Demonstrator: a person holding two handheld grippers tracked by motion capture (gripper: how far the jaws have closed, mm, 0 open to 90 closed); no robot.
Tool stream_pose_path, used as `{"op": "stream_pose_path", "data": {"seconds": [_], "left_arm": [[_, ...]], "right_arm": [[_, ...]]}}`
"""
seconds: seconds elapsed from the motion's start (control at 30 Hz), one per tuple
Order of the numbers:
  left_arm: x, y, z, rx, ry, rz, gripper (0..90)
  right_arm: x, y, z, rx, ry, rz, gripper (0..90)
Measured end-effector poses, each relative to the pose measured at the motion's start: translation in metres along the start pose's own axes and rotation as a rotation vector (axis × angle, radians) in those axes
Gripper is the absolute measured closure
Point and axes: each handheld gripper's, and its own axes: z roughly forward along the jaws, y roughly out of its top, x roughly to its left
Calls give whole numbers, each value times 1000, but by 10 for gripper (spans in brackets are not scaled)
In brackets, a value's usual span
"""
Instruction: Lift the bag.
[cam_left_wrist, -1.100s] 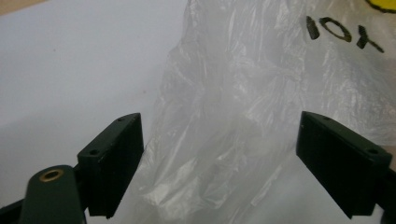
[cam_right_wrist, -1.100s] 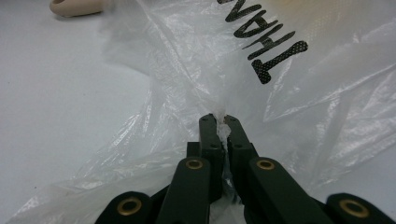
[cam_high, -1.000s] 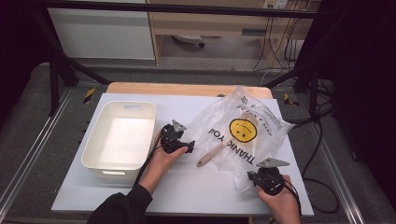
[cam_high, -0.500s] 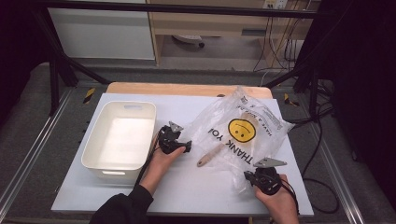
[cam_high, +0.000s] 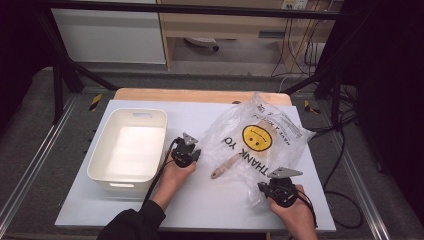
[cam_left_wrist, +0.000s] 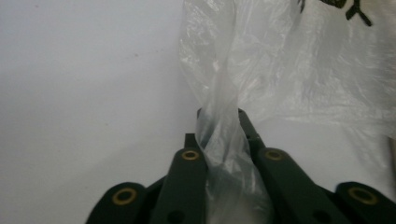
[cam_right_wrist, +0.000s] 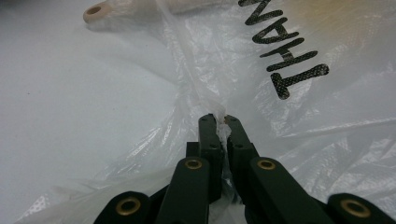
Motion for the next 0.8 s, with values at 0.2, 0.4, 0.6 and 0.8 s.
{"op": "stream_pose_path", "data": {"seconds": [0.2,0.4,0.6,0.8], "left_arm": [[-4,-4,-7,25,-49,4,891],[-9,-9,-15,47,-75,7,893],[-12,-13,-19,49,-84,13,893],[-13,-13,-19,55,-87,15,893]], "right_arm": [[2,2,6,8,2,-10,872],[3,3,11,4,1,18,662],[10,6,17,-9,28,24,412],[21,4,24,19,-1,0,297]]}}
